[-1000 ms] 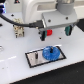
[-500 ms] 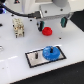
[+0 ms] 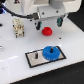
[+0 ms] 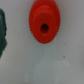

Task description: Insert the blue gear onto the right peg, followed by the red gear

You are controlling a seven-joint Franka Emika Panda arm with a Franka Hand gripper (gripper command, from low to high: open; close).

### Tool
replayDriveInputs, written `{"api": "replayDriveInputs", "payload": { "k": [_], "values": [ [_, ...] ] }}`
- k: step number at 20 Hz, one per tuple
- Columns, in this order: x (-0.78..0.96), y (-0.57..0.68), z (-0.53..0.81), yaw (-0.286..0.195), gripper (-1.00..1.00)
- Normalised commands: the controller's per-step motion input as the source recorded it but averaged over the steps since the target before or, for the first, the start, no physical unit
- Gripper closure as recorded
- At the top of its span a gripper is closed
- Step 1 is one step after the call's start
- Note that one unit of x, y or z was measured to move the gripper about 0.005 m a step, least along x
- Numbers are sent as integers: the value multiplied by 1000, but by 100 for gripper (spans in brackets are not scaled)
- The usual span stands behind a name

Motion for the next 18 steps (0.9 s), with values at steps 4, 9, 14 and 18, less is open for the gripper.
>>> {"api": "replayDriveInputs", "payload": {
  "k": [4,9,14,18],
  "values": [
    [-200,69,-341,0,-100],
    [-195,117,-334,0,-100],
    [-239,79,-292,0,-100],
    [-223,72,-144,0,100]
  ]
}}
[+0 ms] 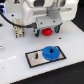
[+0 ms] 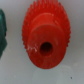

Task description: Insert the blue gear onto the right peg, followed by the red gear

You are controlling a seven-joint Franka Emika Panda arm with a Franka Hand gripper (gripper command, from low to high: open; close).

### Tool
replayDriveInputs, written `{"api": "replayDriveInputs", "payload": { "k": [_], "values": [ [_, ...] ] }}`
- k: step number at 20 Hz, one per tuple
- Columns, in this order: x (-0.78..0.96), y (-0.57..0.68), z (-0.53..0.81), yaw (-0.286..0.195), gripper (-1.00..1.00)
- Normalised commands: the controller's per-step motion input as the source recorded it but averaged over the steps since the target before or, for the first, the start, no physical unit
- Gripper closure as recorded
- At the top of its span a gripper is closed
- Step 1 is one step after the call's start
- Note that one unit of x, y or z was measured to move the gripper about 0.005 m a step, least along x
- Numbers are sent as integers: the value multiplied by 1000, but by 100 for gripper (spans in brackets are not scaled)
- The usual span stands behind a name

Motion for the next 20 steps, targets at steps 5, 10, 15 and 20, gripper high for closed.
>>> {"api": "replayDriveInputs", "payload": {
  "k": [5,10,15,20],
  "values": [
    [-38,30,-15,0,100],
    [-34,28,12,0,100],
    [-71,54,8,0,100],
    [23,39,204,0,100]
  ]
}}
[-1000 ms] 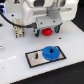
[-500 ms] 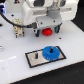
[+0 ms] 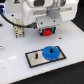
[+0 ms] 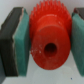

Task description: Insert the blue gear onto the right peg, followed by the red gear

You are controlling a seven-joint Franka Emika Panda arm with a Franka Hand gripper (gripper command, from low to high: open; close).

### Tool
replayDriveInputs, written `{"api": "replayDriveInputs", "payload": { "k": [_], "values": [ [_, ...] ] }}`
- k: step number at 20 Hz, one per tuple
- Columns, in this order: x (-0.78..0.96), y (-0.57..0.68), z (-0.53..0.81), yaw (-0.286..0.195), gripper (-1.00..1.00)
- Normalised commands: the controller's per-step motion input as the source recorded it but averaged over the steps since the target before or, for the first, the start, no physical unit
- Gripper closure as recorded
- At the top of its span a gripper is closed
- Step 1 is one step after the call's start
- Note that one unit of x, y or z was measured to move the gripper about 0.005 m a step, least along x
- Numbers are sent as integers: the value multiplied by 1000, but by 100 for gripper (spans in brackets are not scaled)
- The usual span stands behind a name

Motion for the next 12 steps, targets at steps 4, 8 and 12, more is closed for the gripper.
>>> {"api": "replayDriveInputs", "payload": {
  "k": [4,8,12],
  "values": [
    [228,13,529,0,100],
    [376,-41,566,0,100],
    [514,-99,554,0,100]
  ]
}}
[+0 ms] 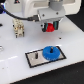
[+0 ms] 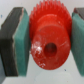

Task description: Insert the blue gear onto the right peg, followed by the red gear

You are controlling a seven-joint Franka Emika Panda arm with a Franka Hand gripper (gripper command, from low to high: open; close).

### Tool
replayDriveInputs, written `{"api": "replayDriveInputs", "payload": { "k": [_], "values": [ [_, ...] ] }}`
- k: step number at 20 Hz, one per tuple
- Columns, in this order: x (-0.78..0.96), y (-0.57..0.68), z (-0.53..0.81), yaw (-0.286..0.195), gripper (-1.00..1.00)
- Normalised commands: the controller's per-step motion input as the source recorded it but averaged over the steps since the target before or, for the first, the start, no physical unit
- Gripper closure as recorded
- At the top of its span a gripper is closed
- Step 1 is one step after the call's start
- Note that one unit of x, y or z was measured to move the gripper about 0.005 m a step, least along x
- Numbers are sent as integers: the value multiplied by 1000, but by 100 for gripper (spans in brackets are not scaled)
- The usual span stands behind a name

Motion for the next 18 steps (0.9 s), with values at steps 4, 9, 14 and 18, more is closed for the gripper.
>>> {"api": "replayDriveInputs", "payload": {
  "k": [4,9,14,18],
  "values": [
    [659,-130,484,0,100],
    [705,-187,344,0,100],
    [761,-173,270,0,100],
    [783,-132,232,0,100]
  ]
}}
